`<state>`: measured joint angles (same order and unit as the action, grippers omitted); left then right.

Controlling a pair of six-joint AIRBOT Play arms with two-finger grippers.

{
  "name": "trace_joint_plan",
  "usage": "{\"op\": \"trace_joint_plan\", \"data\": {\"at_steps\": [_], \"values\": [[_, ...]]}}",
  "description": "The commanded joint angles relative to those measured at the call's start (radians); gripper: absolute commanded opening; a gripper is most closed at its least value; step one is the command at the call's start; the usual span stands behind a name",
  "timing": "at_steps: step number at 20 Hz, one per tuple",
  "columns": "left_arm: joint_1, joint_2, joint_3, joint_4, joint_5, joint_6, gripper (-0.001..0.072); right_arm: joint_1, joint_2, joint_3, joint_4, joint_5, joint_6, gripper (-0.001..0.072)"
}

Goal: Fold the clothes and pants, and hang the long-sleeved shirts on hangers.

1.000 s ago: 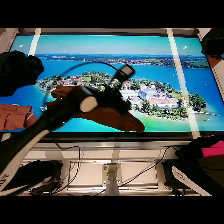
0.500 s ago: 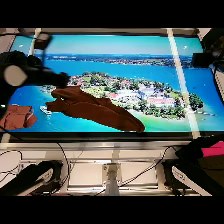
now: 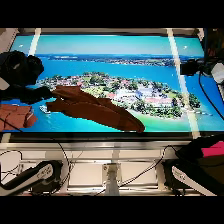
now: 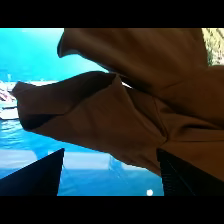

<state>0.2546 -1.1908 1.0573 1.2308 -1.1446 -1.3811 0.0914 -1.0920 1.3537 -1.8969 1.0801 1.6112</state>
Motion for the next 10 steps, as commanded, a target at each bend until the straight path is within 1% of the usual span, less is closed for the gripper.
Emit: {"op": "trace_joint_plan", "data": {"at_steps": [1, 4, 5, 7, 10], "values": [[0.013, -0.093, -0.011, -0.07, 0.044, 0.051, 0.0672, 0.0, -0.024, -0.003, 0.013, 0.002, -0.008, 0.0312], [0.006, -0.155, -0.011, -0.093, 0.116, 0.053, 0.0672, 0.0, -0.034, -0.003, 0.013, 0.0, -0.008, 0.0312], [-0.001, -0.174, -0.011, -0.104, 0.132, 0.067, 0.0672, 0.0, -0.035, -0.003, 0.013, 0.0, -0.008, 0.0312], [-0.021, -0.207, -0.011, -0.118, 0.135, 0.111, 0.0672, 0.0, -0.039, -0.003, 0.013, 0.0, -0.008, 0.0312], [-0.065, -0.241, -0.011, -0.118, 0.171, 0.119, 0.0668, 0.0, -0.04, -0.003, 0.013, 0.0, -0.008, 0.0312]]}}
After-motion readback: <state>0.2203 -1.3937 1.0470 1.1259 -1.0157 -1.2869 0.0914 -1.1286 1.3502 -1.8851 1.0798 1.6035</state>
